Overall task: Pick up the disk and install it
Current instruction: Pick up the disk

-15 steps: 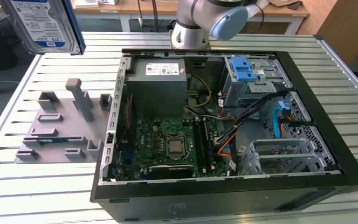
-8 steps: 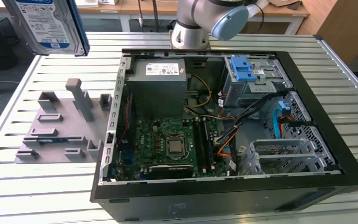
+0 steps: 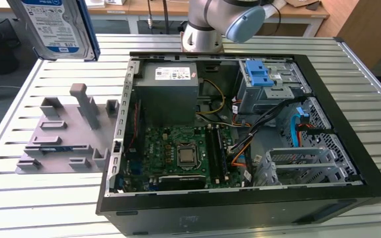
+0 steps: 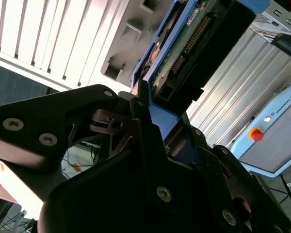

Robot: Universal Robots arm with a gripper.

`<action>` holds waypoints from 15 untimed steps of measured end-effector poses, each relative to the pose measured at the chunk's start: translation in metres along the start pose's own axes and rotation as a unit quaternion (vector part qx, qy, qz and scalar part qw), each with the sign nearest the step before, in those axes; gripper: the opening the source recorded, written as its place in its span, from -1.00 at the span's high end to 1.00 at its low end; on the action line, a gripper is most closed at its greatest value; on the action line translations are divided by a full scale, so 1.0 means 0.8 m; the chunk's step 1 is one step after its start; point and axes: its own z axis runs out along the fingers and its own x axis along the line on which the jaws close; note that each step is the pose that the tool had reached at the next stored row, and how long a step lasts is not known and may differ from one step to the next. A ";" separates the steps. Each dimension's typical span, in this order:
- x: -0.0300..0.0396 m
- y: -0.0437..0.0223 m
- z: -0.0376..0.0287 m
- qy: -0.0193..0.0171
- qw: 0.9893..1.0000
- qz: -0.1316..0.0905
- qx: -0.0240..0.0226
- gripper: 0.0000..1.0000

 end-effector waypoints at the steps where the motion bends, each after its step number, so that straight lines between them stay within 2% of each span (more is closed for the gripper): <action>1: 0.0000 0.0000 0.0000 0.000 1.000 0.000 0.000 0.27; 8: 0.0002 -0.0007 0.0000 0.000 1.000 0.000 0.000 0.27; 15: 0.0039 -0.0065 0.0000 0.000 1.000 0.000 0.000 0.27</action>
